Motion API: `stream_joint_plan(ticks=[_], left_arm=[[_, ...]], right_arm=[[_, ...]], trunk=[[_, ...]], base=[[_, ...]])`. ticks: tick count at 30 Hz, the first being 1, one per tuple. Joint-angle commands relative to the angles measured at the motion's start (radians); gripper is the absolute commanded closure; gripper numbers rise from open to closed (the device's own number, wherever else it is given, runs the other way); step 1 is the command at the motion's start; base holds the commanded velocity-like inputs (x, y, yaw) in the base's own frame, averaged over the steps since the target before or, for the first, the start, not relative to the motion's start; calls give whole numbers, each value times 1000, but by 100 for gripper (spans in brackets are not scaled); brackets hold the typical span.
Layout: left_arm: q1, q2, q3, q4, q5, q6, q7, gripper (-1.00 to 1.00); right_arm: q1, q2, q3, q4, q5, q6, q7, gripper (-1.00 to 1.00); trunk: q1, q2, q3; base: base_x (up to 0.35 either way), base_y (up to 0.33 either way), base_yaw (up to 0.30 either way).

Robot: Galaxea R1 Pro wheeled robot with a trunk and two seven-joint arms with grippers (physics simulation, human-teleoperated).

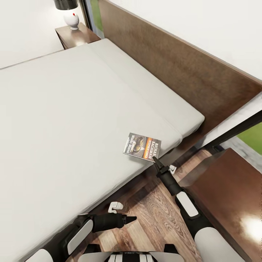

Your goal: In the bedroom, move the book from the bed onto either nightstand, and place the two sandals side by side next to the bed.

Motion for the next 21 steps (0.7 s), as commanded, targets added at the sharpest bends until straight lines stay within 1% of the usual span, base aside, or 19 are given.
stream_joint_plan(ticks=[1,21], left_arm=[[-1,1,-2,-1,10,8,2,-100],[-1,-1,-4,-1,10,8,2,-100]], right_arm=[[0,0,1,1,-10,8,1,100],[0,-1,1,1,-10,8,1,100]], trunk=[[-4,7,3],[-81,147,65]], base=[[0,0,0],[0,0,0]])
